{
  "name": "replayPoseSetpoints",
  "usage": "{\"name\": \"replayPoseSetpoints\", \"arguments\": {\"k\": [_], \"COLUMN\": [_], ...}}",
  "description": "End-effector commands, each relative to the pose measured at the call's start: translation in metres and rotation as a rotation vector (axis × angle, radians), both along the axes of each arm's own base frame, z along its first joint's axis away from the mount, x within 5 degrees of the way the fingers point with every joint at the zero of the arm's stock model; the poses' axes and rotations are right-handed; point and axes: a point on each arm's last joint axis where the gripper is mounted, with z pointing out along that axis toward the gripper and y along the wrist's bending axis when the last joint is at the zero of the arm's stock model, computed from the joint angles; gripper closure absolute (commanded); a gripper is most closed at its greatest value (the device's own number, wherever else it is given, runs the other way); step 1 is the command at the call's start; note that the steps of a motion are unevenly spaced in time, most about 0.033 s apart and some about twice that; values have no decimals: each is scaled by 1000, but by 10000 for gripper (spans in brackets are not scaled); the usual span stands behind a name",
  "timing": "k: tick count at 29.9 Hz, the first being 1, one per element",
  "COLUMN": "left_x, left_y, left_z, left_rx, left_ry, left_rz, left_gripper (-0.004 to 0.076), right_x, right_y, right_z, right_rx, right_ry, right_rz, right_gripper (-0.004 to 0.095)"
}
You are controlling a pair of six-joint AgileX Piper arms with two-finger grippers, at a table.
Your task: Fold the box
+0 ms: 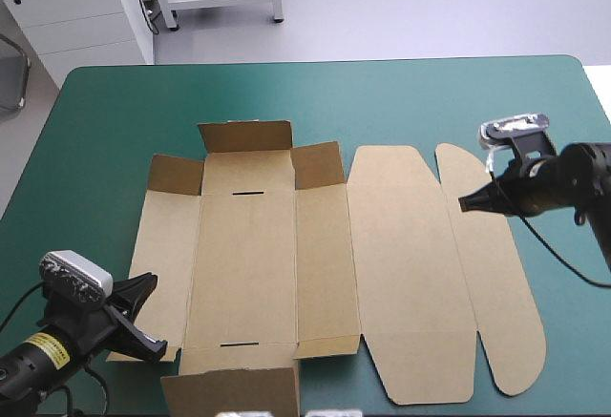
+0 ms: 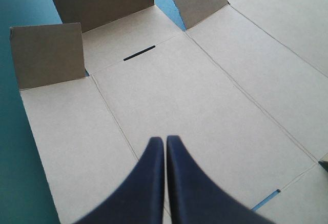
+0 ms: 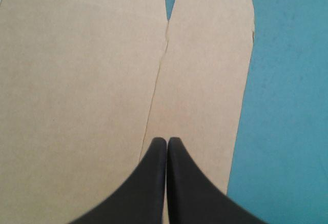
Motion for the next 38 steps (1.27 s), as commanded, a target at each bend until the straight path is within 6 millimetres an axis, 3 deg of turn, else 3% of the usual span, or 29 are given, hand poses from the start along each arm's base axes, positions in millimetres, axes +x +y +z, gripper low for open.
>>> {"name": "replayPoseSetpoints", "arguments": {"k": [1, 11, 18, 25, 30, 38], "left_x": [2, 0, 4, 21, 48, 95], "left_y": [-2, -4, -5, -10, -18, -36], "left_z": [17, 16, 24, 52, 72, 81], "left_rx": [-67, -93, -133, -67, 35, 187], "left_ry": [-79, -58, -43, -38, 14, 164], "left_rz": [-4, -13, 15, 31, 56, 76], "left_gripper": [731, 731, 731, 731, 727, 707], "right_x": [-35, -120, -158, -168, -167, -164], "right_y": [-5, -9, -10, -12, -12, -12], "right_z": [7, 7, 5, 3, -3, -22], "right_rx": [20, 38, 61, 49, 47, 42], "right_ry": [-100, -236, -296, -317, -300, -248], "right_rz": [-20, -30, -37, -38, -39, -40], "right_gripper": [922, 923, 923, 923, 923, 923]}}
